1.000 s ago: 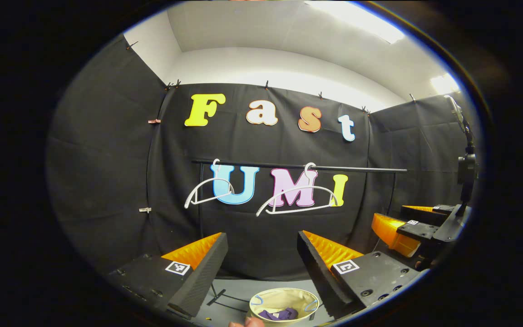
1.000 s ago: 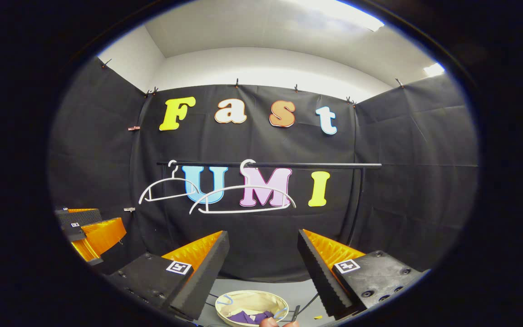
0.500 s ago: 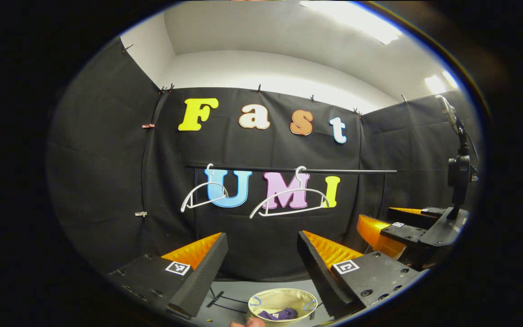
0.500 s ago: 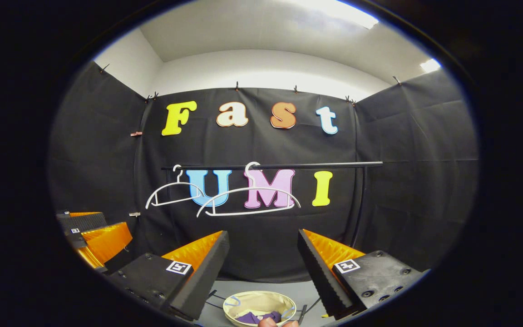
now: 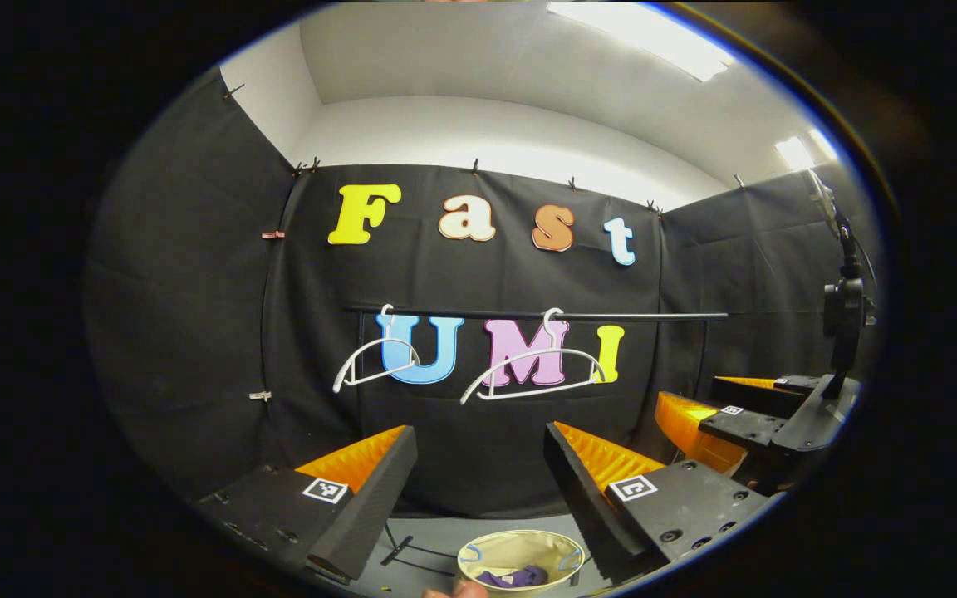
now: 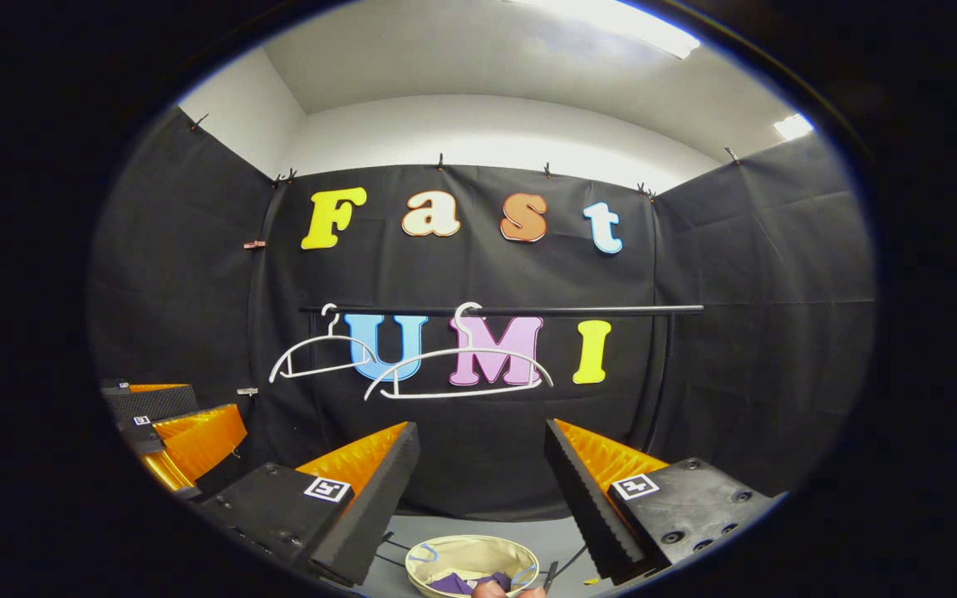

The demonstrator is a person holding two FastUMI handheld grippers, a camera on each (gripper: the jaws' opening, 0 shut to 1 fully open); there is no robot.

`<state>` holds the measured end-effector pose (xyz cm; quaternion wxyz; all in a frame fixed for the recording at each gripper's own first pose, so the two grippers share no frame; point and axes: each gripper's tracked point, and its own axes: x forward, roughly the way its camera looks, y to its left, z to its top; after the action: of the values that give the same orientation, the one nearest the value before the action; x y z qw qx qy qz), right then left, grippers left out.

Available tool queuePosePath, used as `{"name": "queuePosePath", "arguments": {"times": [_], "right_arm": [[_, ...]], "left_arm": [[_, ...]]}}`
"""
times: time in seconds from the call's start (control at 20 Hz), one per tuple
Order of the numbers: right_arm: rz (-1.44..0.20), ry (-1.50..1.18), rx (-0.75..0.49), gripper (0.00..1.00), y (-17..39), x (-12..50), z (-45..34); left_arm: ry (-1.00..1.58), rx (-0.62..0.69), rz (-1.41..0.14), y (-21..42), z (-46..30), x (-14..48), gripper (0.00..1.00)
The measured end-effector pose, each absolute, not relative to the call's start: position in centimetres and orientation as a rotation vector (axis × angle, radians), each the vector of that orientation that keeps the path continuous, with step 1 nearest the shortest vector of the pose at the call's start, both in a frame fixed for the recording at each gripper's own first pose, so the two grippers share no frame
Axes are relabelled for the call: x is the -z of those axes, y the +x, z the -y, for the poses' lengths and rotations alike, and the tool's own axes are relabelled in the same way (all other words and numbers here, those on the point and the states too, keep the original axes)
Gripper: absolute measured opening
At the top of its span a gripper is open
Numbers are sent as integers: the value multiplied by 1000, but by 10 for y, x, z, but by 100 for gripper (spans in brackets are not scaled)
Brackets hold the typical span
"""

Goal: Grasp the clothes on the hanger with both hands and then place them into the laundry hamper below.

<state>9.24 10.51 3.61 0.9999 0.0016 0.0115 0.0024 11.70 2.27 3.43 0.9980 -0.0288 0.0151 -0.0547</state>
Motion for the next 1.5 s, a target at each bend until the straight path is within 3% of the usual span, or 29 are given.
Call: {"name": "queuePosePath", "arguments": {"times": [0.55,1.05,1.5], "right_arm": [[2,-19,-7,98,89,-42,-109],[-2,-19,-5,96,88,-41,-109],[-4,-17,6,98,87,-39,-104]], "left_arm": [[-53,132,6,110,-19,-44,98],[10,12,27,110,-43,-46,98],[3,43,23,107,-32,-44,98]]}}
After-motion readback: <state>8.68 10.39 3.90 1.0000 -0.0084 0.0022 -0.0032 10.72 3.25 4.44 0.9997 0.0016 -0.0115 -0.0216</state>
